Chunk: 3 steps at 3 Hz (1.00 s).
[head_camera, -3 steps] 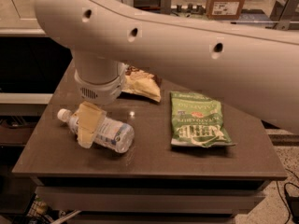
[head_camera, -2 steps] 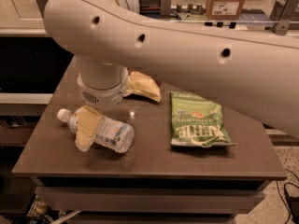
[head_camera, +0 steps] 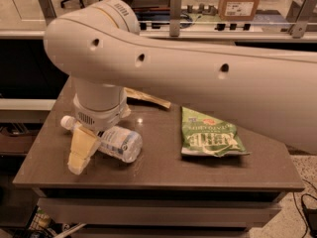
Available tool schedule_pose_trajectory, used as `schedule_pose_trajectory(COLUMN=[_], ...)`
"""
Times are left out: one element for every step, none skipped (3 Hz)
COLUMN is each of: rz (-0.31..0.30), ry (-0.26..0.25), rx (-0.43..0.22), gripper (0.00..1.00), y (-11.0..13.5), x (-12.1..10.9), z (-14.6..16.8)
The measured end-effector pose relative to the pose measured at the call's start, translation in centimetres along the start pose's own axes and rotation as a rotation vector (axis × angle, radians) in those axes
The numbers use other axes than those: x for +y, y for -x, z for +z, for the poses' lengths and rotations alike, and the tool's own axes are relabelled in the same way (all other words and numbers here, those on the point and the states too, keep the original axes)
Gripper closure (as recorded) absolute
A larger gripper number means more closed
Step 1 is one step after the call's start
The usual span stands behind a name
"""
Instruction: Place blue plastic bottle upright
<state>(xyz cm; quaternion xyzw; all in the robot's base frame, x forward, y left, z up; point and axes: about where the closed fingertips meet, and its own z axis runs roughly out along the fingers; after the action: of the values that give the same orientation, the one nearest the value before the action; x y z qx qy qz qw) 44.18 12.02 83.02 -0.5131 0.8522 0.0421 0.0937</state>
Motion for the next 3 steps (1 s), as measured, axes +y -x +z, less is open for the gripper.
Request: schedule_pose_trajectory(rz=[-0.017,-0.018,-0.019], ry=[0.012,0.012,0.012], rx=[0.01,0.01,0.011], gripper=[0.18,0.41,0.64], y=[0.99,0.98,1.01], x=[1.09,1.15,1.18], z=[1.47,1.5,1.32])
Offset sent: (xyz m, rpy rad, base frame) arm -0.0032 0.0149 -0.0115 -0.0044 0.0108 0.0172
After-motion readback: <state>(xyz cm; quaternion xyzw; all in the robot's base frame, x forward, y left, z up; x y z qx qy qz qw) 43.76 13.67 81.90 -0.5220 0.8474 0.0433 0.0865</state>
